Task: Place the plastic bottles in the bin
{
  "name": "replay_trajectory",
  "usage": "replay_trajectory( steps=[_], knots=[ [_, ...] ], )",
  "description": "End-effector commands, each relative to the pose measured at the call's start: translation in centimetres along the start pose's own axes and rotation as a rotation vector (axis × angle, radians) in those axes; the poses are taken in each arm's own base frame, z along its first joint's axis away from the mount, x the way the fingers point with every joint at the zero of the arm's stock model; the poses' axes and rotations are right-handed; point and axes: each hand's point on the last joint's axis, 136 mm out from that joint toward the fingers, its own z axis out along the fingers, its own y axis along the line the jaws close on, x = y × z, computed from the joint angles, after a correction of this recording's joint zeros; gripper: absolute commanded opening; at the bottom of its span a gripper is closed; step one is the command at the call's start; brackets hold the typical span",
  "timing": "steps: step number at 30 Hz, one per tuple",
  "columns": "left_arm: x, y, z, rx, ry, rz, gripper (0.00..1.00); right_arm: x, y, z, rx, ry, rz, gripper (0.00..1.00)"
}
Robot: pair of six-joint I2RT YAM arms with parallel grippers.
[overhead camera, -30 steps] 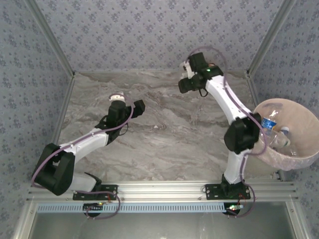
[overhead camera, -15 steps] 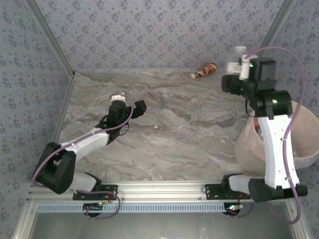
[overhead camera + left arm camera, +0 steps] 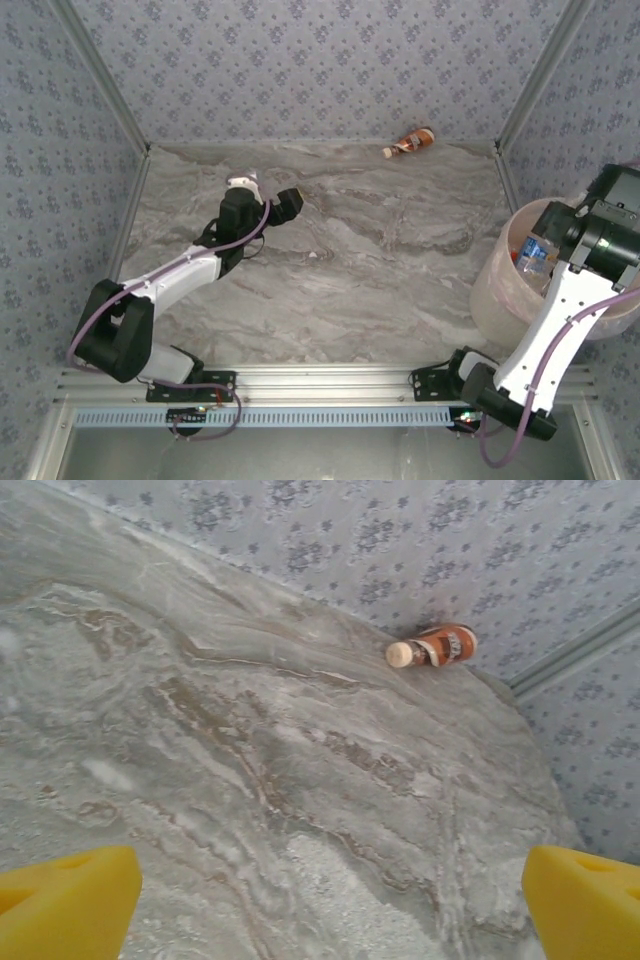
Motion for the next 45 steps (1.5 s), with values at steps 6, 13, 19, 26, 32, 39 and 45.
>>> replay_trajectory(
  steps=[6, 13, 19, 26, 32, 39, 45],
  knots=[
    [-0.4, -1.6, 0.1, 0.054, 0.033, -0.041, 0.98, 1.4, -2.5, 2.4, 0.061, 0.114, 0.090, 0.80],
    [0.1, -2.0, 0.6, 0.065, 0.045, -0.060, 0.98, 0.4, -3.5, 2.4, 0.114, 0.090, 0.105, 1.00],
    [0.6, -2.0, 1.1, 0.067, 0.054, -0.074, 0.98, -1.1, -3.2, 0.9, 0.092, 0.011, 0.102, 1.00],
    [1.0, -2.1, 1.5, 0.071, 0.068, -0.082, 0.98, -0.9, -1.2, 2.9, -0.010, 0.019, 0.141, 1.00],
    [1.0, -1.9, 1.5, 0.064, 0.071, -0.078, 0.98, 0.8, -1.3, 5.8, 0.019, 0.089, 0.147, 1.00],
    [0.6, -2.0, 1.1, 0.057, 0.060, -0.060, 0.98, -1.2, 1.2, 3.3, -0.083, -0.018, 0.147, 1.00],
    [0.0, -1.1, 0.6, 0.017, 0.026, -0.048, 0.98, -3.8, 9.8, -0.8, -0.363, -0.141, 0.011, 1.00]
  ],
)
